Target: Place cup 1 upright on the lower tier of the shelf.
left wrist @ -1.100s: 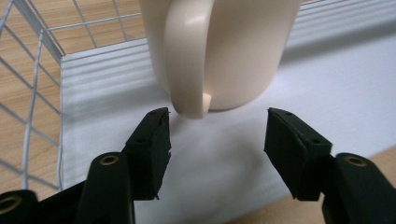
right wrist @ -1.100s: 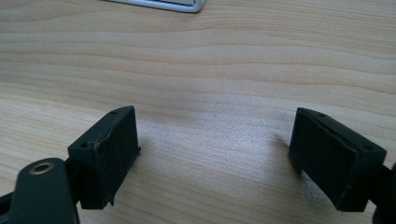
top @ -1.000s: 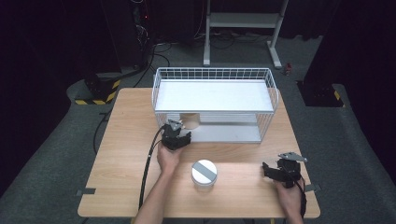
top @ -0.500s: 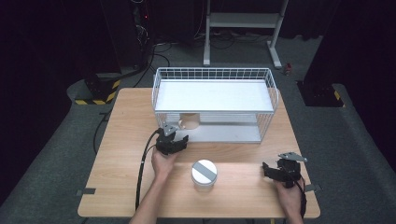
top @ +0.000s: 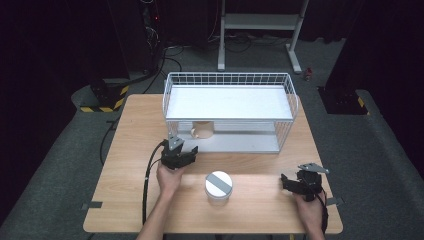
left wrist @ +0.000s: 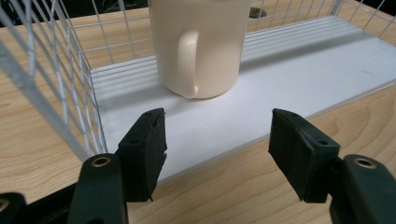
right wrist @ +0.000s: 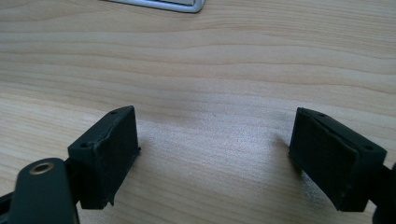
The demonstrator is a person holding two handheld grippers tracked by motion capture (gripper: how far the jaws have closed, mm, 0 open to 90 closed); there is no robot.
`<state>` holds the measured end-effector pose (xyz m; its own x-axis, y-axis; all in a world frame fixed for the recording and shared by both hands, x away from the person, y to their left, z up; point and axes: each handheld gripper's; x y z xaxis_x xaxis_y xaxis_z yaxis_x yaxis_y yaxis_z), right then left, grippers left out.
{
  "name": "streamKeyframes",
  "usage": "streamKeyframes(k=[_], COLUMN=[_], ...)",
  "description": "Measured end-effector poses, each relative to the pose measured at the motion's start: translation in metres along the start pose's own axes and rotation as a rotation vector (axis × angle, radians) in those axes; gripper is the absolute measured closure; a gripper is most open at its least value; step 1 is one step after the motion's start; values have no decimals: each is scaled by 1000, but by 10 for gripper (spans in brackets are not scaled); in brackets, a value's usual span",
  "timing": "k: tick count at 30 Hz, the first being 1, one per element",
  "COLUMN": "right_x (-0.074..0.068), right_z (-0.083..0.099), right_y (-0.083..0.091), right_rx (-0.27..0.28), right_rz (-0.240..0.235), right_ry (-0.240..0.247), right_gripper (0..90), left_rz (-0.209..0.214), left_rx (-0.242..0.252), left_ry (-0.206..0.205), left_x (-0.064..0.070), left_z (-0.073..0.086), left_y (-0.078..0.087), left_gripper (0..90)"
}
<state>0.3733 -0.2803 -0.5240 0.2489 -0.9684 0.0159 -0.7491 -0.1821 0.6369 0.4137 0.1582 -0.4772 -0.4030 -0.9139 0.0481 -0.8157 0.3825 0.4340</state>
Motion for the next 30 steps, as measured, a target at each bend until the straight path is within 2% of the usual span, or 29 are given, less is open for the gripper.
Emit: streamKeyframes(k=[8, 10, 18, 25, 30], right_x=[0, 0, 0, 0, 0], right_z=[0, 0, 0, 0, 0], right_y=[0, 0, 0, 0, 0], right_rx=[0, -1, -1, 0, -1], right_rz=[0, 0, 1, 0, 0], right_ry=[0, -3, -3, 0, -2], right_gripper=[153, 152, 153, 152, 153], left_rz=[10, 12, 13, 15, 11], left_rx=[15, 17, 26, 33, 18], left_ry=[1, 14, 24, 36, 41], left_x=[-1, -2, -4, -7, -10], left_z=[1, 1, 2, 7, 12], left_y=[10, 12, 20, 35, 43], left_gripper=[362, 358, 352, 343, 335])
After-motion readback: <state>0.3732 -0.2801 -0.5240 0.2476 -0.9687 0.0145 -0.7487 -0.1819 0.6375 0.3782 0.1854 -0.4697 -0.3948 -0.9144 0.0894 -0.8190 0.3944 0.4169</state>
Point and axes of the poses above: each handheld gripper's, and its own axes: y roughly backward along the jaws, z roughly out of its underside, x roughly to its right, and after that the axes turned 5 degrees about x, right-handed
